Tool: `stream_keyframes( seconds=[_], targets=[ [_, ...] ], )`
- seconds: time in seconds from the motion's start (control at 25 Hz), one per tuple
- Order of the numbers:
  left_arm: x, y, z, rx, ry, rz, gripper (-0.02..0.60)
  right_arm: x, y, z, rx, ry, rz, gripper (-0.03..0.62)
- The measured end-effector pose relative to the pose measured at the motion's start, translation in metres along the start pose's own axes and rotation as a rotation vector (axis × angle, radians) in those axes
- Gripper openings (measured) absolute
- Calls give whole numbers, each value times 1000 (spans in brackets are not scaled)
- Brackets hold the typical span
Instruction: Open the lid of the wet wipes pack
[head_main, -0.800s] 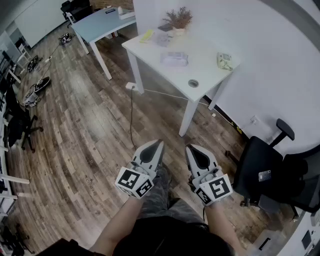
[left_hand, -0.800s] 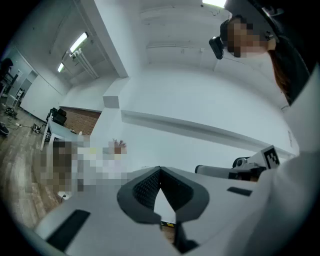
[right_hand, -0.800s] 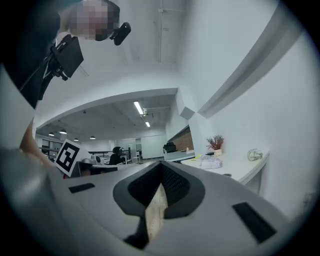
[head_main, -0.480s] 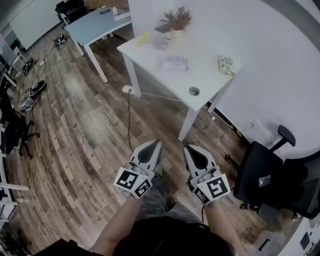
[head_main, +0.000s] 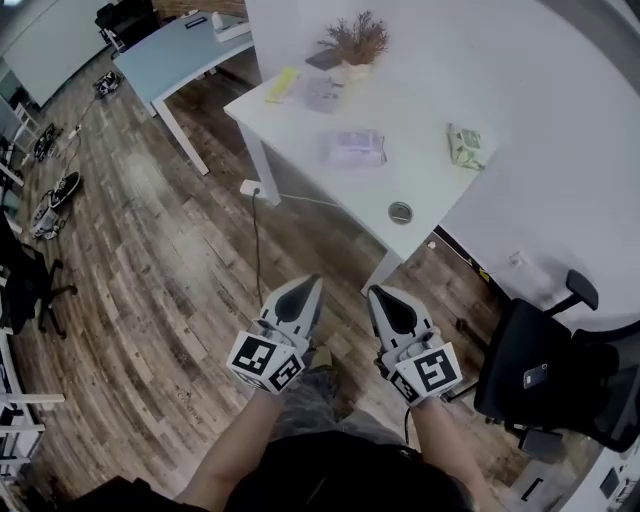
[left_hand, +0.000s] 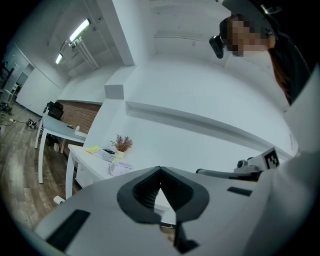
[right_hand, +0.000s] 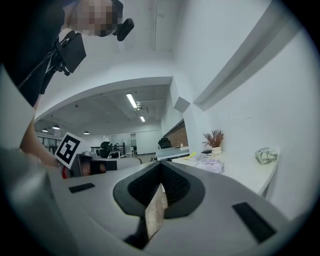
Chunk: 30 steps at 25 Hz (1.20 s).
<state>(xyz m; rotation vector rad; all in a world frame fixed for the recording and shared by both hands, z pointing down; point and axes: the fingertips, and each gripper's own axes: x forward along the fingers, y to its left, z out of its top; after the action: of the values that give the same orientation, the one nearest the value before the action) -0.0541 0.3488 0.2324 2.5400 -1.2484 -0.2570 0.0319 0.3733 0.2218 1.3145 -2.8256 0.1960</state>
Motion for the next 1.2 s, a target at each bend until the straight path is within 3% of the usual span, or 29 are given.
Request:
stream_keyframes(
  seconds=[0.32,0.68,1.2],
  targets=[
    [39,53,6,-5,19,-23,11,52,-29,-6,1,7,-47,18],
    [62,81,7,-24,28,-36,11,76,-47,-13,-18,29,-69,18],
    [116,120,5,-32,33,-4,11,131,-103,-21,-60,80,-24,18]
  ],
)
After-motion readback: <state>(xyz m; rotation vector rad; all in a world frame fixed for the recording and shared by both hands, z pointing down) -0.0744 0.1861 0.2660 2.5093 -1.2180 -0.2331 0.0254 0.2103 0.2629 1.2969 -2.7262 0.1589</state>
